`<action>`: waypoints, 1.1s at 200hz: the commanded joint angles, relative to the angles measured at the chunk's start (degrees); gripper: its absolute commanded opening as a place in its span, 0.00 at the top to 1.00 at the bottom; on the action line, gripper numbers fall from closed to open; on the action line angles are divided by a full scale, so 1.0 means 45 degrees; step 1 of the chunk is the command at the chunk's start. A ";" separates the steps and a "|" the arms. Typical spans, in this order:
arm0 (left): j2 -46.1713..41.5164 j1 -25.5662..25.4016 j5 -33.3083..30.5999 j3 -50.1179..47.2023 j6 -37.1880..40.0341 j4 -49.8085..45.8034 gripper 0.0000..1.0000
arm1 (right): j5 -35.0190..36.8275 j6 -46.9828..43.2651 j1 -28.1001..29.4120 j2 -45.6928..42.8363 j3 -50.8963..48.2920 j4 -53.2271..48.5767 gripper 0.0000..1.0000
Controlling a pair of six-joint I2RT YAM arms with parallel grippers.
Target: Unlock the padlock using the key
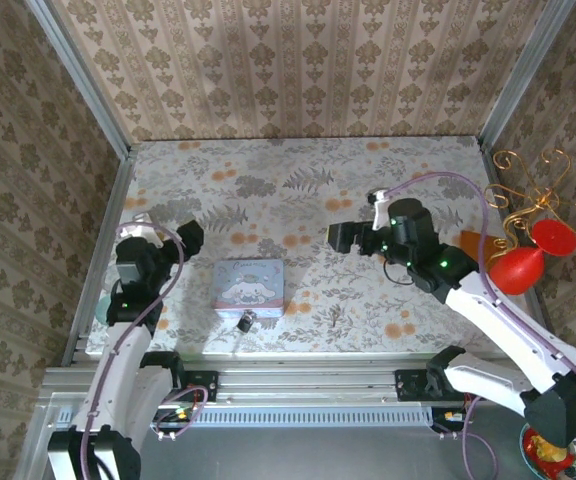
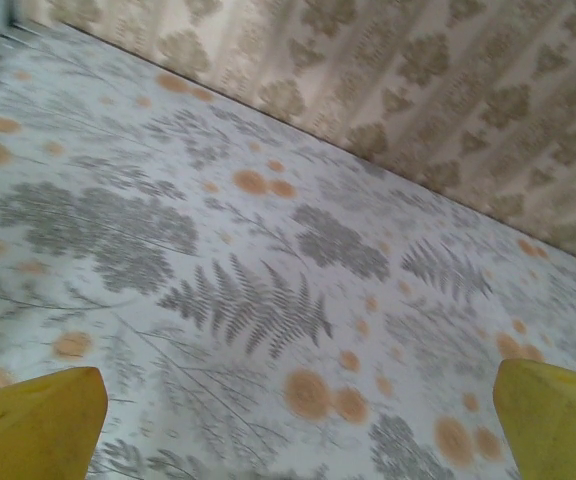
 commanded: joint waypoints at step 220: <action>-0.2022 -0.7342 -0.2375 -0.2477 0.2262 0.0057 0.00 | 0.1539 0.6183 0.4000 0.7738 0.1461 -0.6556 0.49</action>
